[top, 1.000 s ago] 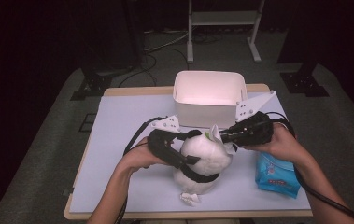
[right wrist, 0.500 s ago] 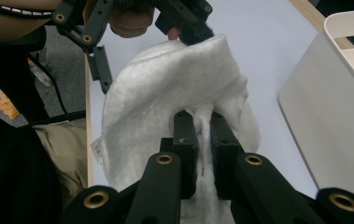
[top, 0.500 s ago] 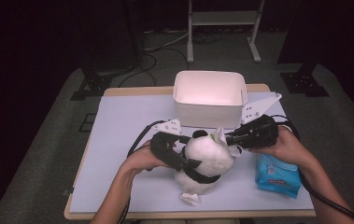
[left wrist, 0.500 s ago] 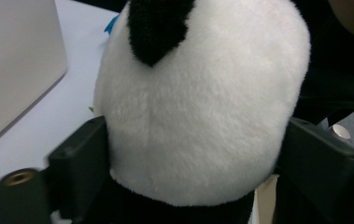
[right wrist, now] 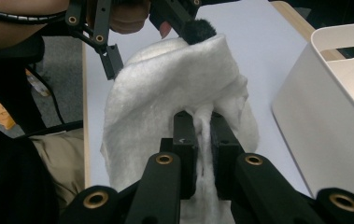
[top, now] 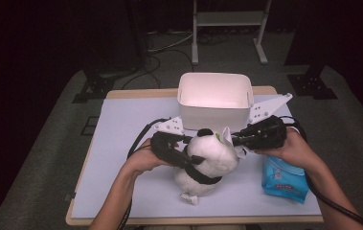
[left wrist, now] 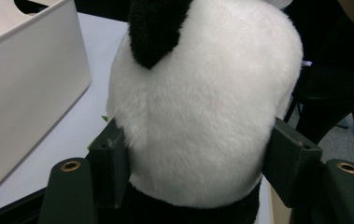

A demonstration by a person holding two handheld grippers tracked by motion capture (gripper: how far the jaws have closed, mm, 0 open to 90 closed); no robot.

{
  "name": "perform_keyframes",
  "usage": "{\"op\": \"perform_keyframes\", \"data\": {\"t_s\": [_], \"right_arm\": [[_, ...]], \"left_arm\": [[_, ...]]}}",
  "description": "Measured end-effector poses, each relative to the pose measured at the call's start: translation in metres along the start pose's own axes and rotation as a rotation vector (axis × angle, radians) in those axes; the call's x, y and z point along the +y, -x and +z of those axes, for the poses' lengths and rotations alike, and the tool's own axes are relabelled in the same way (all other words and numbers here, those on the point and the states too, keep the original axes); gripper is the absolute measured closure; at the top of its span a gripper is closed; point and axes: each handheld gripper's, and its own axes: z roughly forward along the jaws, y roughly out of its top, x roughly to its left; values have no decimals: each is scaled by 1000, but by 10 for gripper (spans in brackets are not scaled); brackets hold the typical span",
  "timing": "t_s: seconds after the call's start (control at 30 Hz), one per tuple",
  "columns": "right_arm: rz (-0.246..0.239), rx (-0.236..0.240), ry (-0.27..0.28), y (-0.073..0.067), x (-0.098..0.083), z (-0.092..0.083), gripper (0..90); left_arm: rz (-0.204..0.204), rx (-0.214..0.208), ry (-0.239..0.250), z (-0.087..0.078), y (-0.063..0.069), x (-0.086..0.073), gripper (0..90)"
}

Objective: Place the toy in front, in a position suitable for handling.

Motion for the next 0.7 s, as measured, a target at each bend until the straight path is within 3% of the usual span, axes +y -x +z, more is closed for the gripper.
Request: {"op": "perform_keyframes", "data": {"t_s": [0.47,0.7], "right_arm": [[-37,-14,-1,-3,12,-4,831],[-36,-14,-19,-3,11,-2,830]], "left_arm": [[17,2,-34,7,5,7,326],[0,1,-31,7,3,2,322]]}}
